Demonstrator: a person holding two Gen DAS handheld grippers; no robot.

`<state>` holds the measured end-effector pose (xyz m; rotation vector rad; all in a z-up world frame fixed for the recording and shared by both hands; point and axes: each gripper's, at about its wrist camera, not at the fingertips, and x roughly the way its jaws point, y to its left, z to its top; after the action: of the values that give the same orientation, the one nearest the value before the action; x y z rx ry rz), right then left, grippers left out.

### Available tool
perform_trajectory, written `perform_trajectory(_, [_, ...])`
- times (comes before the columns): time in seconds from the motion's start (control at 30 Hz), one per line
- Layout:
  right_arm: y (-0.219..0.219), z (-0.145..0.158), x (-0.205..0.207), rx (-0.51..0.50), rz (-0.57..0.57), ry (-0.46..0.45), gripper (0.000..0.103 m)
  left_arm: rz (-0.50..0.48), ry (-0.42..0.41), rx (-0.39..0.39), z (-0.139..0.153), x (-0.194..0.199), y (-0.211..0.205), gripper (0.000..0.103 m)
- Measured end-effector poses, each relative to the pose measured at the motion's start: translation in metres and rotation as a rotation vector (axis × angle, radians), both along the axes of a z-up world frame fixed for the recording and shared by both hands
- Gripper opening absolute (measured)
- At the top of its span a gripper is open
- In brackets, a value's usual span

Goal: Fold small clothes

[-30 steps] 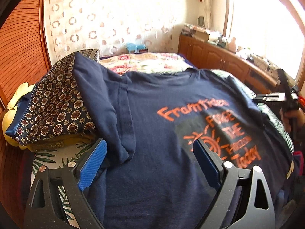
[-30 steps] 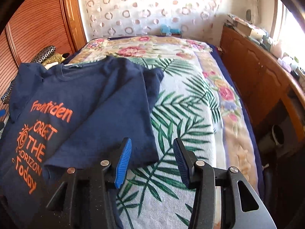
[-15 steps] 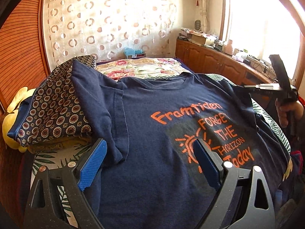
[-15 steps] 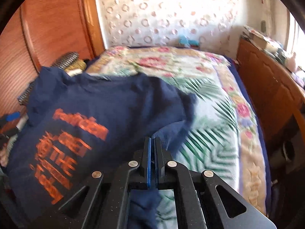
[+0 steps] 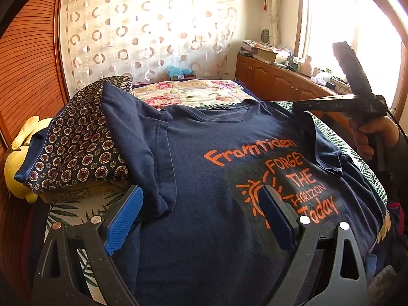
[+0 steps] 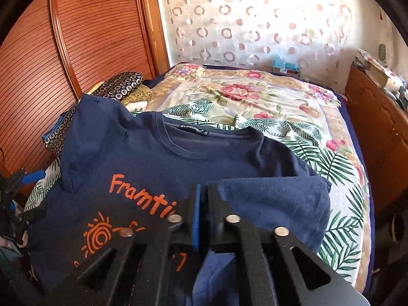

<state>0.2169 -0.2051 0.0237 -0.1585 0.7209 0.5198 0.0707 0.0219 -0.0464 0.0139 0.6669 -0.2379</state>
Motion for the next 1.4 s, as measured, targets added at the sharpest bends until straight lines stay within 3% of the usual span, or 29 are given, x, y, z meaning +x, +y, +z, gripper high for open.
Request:
perform_trajectory(0.13, [-0.014,0.003,-0.008,-0.007,-0.014,-0.025,0.044,0.007,0.001,-0.009,0.000,0.001,0.002,0.092])
perform_trajectory(0.17, [-0.017,0.003,-0.010,-0.021,-0.026,-0.029,0.045,0.010,-0.001,-0.010,0.001,0.001,0.002,0.092])
perform_trajectory(0.5, [-0.056,-0.039,0.010,-0.092,-0.164,0.034,0.045,0.055,-0.042,-0.010,0.013,0.013,0.019,0.092])
perform_trajectory(0.73, [-0.060,-0.056,0.023,-0.069,-0.201,0.065,0.045,0.093,-0.070,-0.025,0.027,0.031,0.047,0.092])
perform_trajectory(1.07, [-0.052,-0.066,0.012,-0.125,-0.207,-0.007,0.047,0.163,-0.037,-0.020,0.034,0.072,0.088,0.063])
perform_trajectory(1.4, [-0.055,-0.066,0.011,-0.149,-0.198,-0.014,0.049,0.183,0.012,-0.024,0.025,0.118,0.093,0.059])
